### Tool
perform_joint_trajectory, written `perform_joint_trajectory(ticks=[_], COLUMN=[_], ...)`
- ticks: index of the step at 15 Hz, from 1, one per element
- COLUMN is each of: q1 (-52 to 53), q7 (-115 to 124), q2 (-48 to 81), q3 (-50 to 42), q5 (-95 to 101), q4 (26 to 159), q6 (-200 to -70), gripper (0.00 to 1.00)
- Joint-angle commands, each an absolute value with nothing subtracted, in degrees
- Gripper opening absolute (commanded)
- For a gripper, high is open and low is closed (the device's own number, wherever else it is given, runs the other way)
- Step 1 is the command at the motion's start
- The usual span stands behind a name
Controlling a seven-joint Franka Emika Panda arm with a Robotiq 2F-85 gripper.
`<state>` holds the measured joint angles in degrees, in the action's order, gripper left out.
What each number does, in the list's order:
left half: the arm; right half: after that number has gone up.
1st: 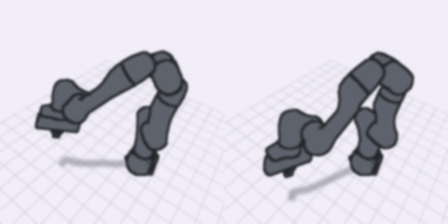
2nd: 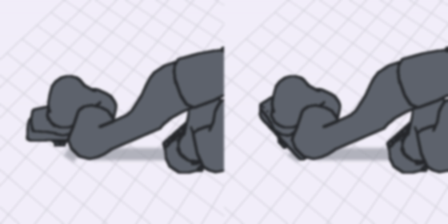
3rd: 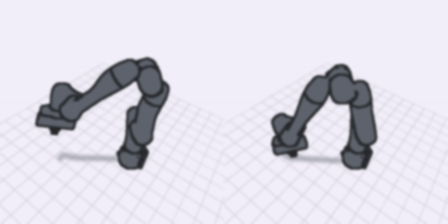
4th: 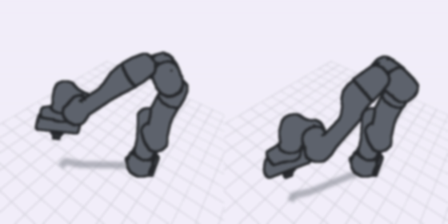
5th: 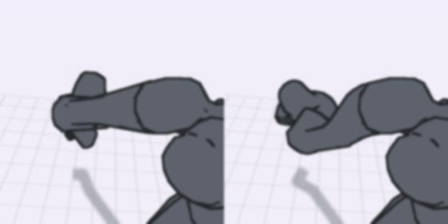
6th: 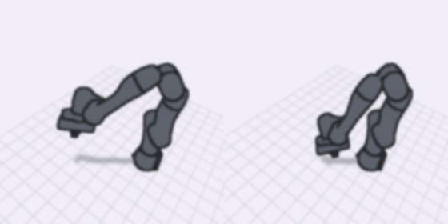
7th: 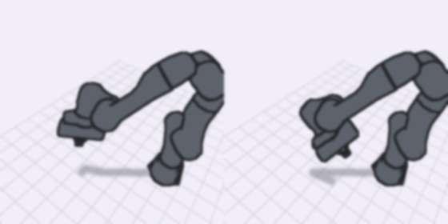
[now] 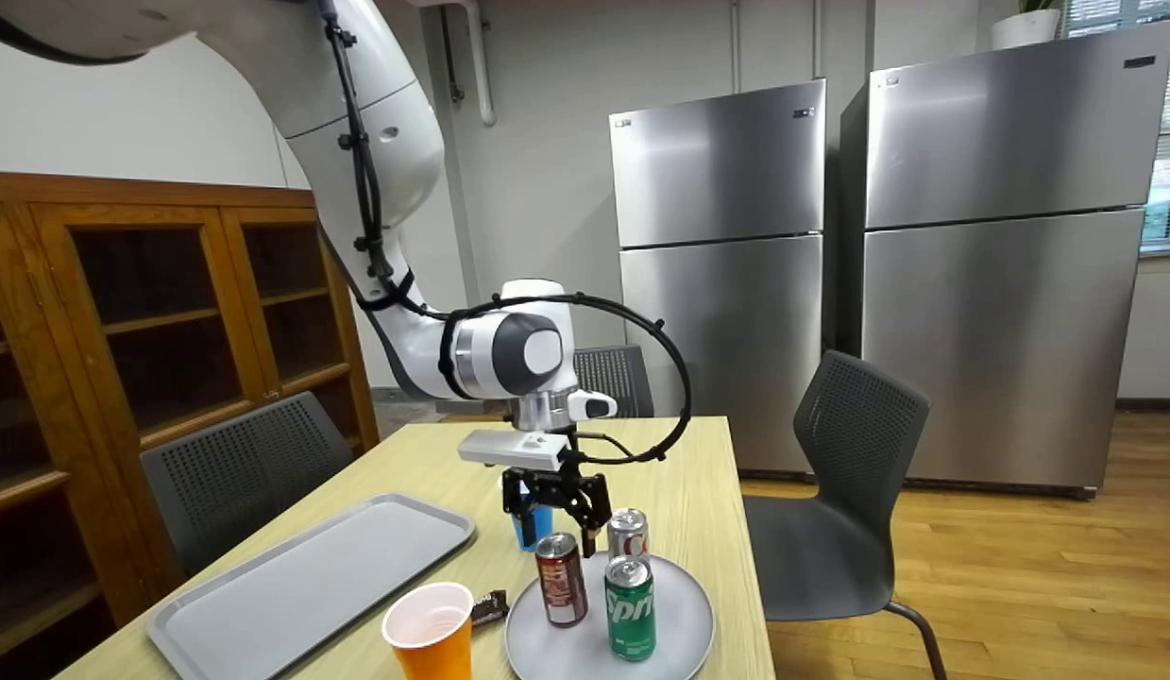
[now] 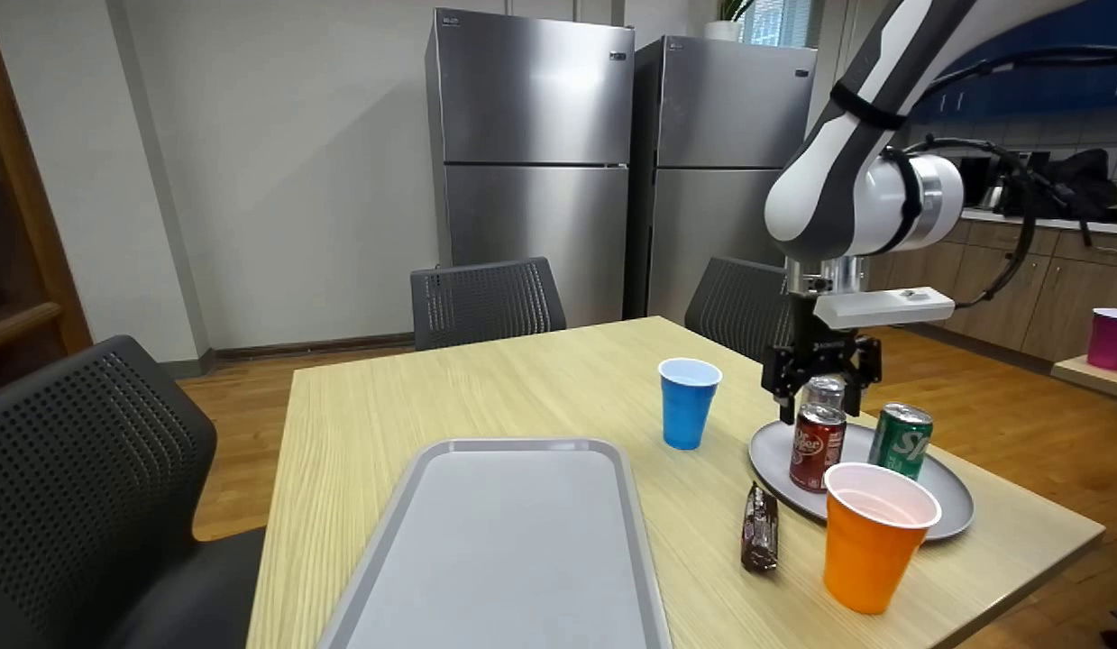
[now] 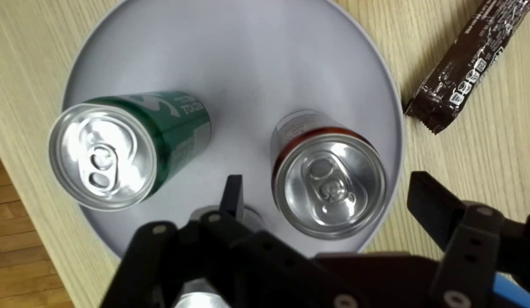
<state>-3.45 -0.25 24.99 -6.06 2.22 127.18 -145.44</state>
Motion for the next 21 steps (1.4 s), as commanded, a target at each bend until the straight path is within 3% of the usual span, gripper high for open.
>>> perform_joint_trajectory(ticks=[1, 21], q1=[-4.1, -1.8], q7=[-0.3, -0.2], q2=[22.5, 15.7], q3=[-5.7, -2.9], q5=[2.1, 2.4], q4=[127.6, 127.3], q6=[-145.1, -148.2], gripper=[1.0, 1.0])
